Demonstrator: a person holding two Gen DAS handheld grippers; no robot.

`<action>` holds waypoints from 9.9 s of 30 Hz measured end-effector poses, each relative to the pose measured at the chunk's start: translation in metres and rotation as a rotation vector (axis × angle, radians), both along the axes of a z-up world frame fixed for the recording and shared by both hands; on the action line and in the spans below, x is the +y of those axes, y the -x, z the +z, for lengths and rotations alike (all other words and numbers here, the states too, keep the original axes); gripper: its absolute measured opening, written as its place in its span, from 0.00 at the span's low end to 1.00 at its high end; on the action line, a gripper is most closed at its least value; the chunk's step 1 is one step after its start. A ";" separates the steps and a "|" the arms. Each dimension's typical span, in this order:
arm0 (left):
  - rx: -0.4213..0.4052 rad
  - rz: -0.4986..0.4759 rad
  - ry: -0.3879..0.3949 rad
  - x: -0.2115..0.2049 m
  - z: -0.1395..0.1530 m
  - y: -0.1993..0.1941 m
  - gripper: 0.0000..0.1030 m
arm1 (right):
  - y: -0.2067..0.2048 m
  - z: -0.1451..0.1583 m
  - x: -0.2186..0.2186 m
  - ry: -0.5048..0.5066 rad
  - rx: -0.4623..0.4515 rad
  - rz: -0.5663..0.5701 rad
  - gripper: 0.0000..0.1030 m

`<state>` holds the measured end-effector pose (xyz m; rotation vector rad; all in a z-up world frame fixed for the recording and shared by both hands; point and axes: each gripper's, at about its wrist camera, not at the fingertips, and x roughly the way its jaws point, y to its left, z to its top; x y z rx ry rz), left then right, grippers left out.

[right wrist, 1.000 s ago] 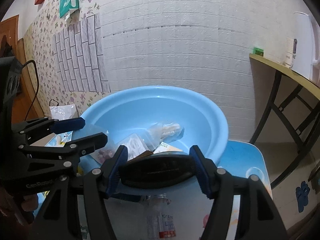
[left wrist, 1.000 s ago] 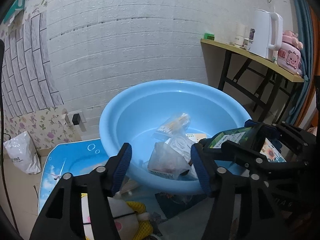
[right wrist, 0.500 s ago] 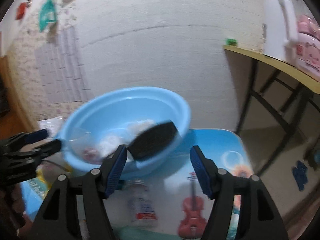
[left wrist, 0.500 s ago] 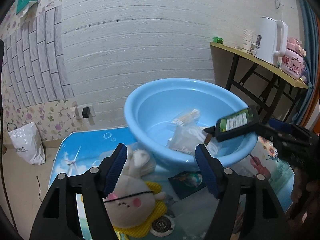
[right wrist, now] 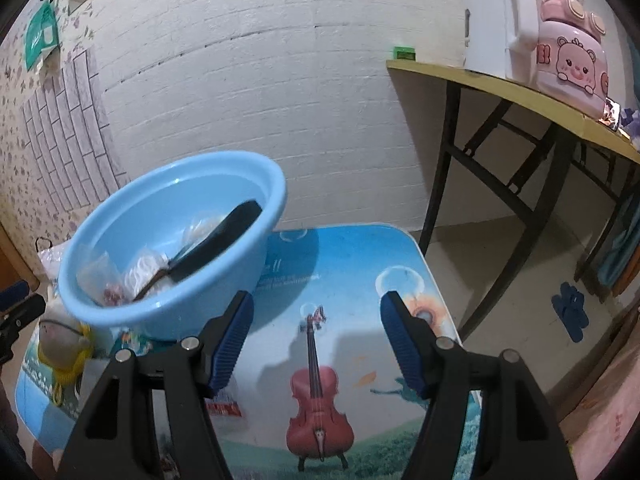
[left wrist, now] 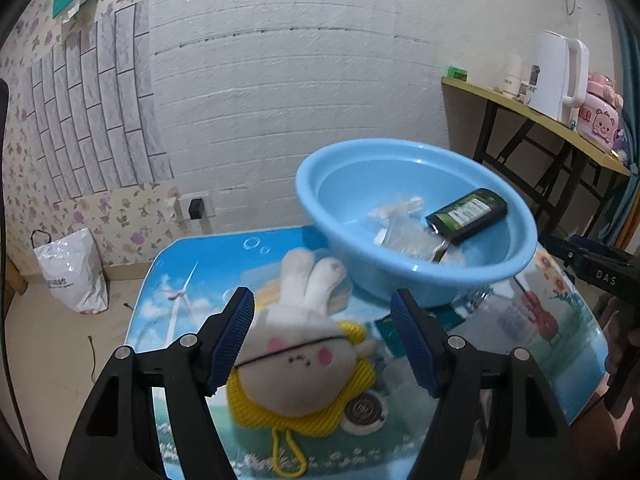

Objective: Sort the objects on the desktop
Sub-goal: 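Move both tools back over the table toward the plush dog and snack packet, then grasp the tan plush dog with the left tool while the right tool grasps the snack packet, then lift and carry the plush dog and snack packet over the blue basin, then open the left tool to drop the plush dog while the right tool releases the packet, then move both tools back toward the white bunny plush and clear bottle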

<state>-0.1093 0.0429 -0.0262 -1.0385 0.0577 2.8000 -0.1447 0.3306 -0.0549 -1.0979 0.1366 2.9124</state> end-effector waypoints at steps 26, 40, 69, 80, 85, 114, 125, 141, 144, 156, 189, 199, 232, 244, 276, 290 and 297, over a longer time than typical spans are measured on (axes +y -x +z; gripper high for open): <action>-0.096 -0.019 -0.032 -0.019 -0.029 -0.093 0.68 | -0.087 -0.023 -0.046 0.012 -0.102 0.190 0.64; -0.100 -0.194 -0.069 0.002 -0.035 -0.123 0.81 | -0.102 -0.029 -0.059 -0.007 -0.131 0.243 0.64; -0.184 -0.209 0.007 0.013 -0.063 -0.114 1.00 | -0.082 -0.028 -0.123 -0.010 -0.100 0.420 0.64; -0.174 -0.219 -0.062 0.002 -0.061 -0.113 0.59 | -0.082 -0.023 -0.109 0.026 -0.098 0.379 0.64; -0.158 -0.217 -0.059 0.003 -0.058 -0.114 0.57 | -0.084 -0.031 -0.106 0.019 -0.131 0.373 0.64; -0.146 -0.214 0.057 0.008 -0.063 -0.108 0.84 | -0.090 -0.046 -0.115 -0.031 -0.166 0.417 0.36; -0.217 -0.180 0.048 0.011 -0.081 -0.085 1.00 | -0.097 -0.045 -0.099 -0.024 -0.168 0.386 0.34; -0.178 -0.127 0.036 0.007 -0.084 -0.085 1.00 | -0.098 -0.047 -0.101 -0.022 -0.162 0.374 0.43; -0.179 -0.113 0.030 0.007 -0.083 -0.086 0.98 | -0.097 -0.049 -0.103 -0.046 -0.163 0.370 0.46; -0.148 -0.146 0.019 0.008 -0.076 -0.094 0.59 | -0.102 -0.049 -0.110 -0.063 -0.143 0.404 0.35; 0.082 -0.070 -0.055 0.006 0.029 -0.054 0.59 | -0.088 0.045 -0.075 0.079 0.151 0.415 0.09; 0.099 -0.108 -0.050 0.031 0.039 -0.016 0.59 | -0.052 0.055 -0.072 0.096 0.196 0.422 0.09; -0.024 -0.120 -0.026 0.064 0.004 0.075 0.76 | 0.038 0.018 -0.045 0.068 0.120 0.298 0.29; 0.012 -0.041 0.011 0.037 0.015 0.057 0.81 | 0.010 0.016 -0.020 0.084 0.104 0.215 0.42; 0.003 0.225 0.046 -0.070 0.009 0.040 0.84 | -0.007 -0.024 -0.036 0.063 -0.067 0.242 0.42; -0.093 0.087 -0.078 -0.069 -0.030 0.004 0.91 | -0.018 -0.025 -0.054 0.044 -0.090 0.254 0.43; -0.109 0.022 -0.087 -0.050 -0.037 -0.003 0.91 | -0.020 -0.026 -0.067 0.032 -0.103 0.286 0.43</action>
